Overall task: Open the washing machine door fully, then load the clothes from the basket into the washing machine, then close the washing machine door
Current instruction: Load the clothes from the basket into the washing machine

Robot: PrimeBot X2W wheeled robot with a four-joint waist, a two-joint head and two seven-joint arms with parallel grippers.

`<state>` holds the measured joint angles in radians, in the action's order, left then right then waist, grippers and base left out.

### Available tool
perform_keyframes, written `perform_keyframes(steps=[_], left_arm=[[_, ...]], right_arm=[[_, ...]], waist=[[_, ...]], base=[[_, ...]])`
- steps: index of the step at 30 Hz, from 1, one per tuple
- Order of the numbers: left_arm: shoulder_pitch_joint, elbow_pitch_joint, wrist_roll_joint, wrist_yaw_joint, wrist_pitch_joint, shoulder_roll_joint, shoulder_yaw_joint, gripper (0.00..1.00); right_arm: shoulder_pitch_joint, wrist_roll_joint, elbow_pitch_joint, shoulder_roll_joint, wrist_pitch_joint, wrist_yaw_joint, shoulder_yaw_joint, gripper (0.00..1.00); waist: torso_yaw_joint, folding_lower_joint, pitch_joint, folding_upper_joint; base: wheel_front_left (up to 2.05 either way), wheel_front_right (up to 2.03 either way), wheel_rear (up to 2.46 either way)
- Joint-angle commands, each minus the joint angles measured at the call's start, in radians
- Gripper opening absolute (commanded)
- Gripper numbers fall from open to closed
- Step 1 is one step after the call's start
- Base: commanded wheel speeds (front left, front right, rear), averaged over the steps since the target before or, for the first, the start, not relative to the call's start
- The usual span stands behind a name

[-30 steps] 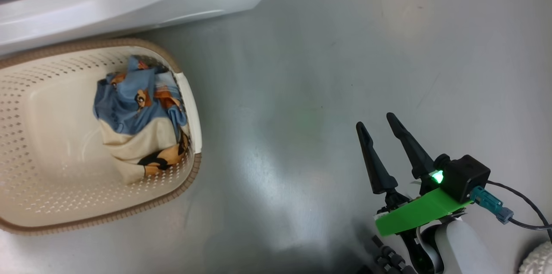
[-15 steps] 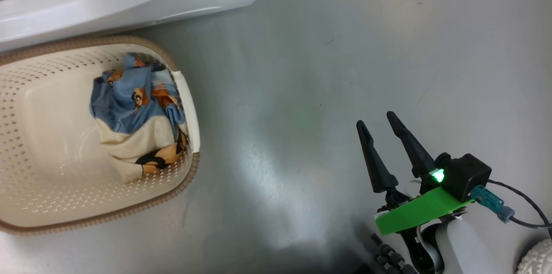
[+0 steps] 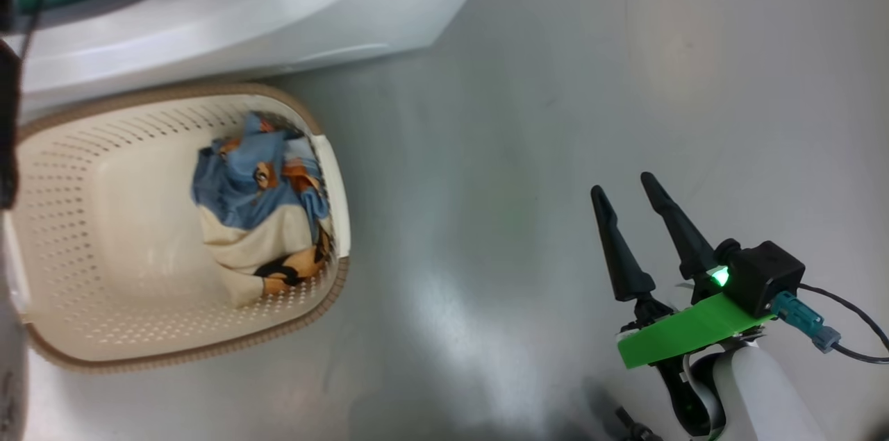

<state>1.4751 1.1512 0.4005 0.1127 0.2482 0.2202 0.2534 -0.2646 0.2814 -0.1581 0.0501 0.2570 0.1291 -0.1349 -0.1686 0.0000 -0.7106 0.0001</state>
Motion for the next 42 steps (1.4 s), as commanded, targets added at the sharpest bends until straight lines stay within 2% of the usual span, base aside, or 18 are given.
perform_keyframes(steps=[1,10,19,22,32,42], left_arm=[[-0.014,-0.023,0.002,-0.002,0.010,0.035,-0.007,1.00],[-0.163,-0.127,0.041,0.003,0.013,-0.003,-0.049,1.00],[-0.384,-0.265,0.037,0.006,0.013,-0.027,-0.083,1.00],[-0.458,-0.313,0.003,0.007,0.013,-0.020,-0.067,1.00],[-0.702,-0.530,-0.015,0.000,0.013,-0.016,-0.115,1.00],[-0.954,-0.760,-0.030,-0.038,0.014,-0.019,-0.179,1.00]], right_arm=[[0.015,-0.014,0.013,0.000,0.005,0.002,-0.014,1.00],[0.013,-0.030,-0.004,0.000,0.005,0.002,0.019,1.00],[0.053,-0.038,-0.032,0.000,0.005,0.002,0.041,1.00],[0.076,-0.047,-0.037,0.000,0.005,0.002,0.045,1.00],[0.149,-0.087,-0.036,0.000,0.005,0.002,0.061,1.00],[0.215,-0.096,-0.032,0.000,0.005,0.002,0.057,1.00]], waist=[[0.025,0.0000,0.035,-0.0001],[0.079,0.0000,0.122,-0.0001],[0.117,0.0000,0.261,-0.0001],[0.127,0.0000,0.305,-0.0001],[0.140,0.0000,0.442,-0.0001],[0.144,0.0000,0.558,-0.0001]], base=[[0.00,0.00,0.00],[0.00,0.00,0.00],[0.00,0.00,0.00],[0.00,0.00,0.00],[0.00,0.00,0.00],[0.00,0.00,0.00]])
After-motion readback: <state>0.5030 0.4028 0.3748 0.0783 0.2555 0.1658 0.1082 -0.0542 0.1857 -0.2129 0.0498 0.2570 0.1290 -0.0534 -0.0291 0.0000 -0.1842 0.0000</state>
